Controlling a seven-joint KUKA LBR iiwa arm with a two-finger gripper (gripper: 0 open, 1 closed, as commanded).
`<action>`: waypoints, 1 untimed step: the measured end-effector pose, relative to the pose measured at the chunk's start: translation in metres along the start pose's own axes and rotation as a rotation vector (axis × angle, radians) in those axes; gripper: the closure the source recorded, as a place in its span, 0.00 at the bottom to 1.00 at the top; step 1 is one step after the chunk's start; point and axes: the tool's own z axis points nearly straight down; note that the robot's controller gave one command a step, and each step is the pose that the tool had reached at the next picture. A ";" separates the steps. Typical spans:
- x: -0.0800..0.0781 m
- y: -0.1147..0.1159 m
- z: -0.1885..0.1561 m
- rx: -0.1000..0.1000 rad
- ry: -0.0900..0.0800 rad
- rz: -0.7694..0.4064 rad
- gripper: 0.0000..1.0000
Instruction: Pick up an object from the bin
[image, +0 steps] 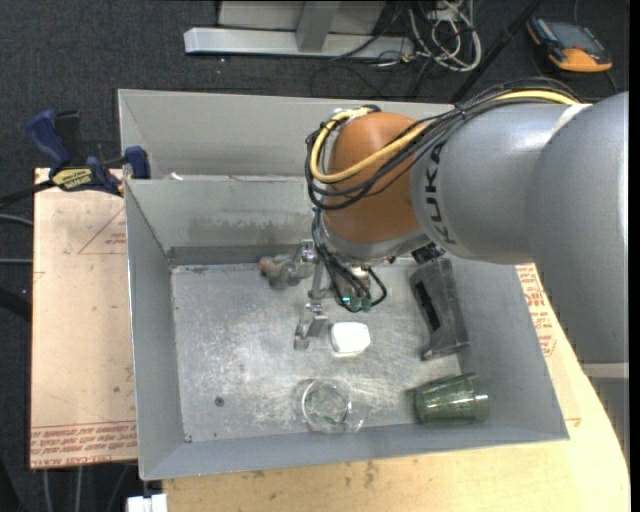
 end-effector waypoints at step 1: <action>-0.002 0.000 -0.005 -0.001 -0.007 0.002 0.00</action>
Offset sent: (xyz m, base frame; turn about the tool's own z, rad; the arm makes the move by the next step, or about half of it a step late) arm -0.0226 -0.0977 -0.0633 -0.0547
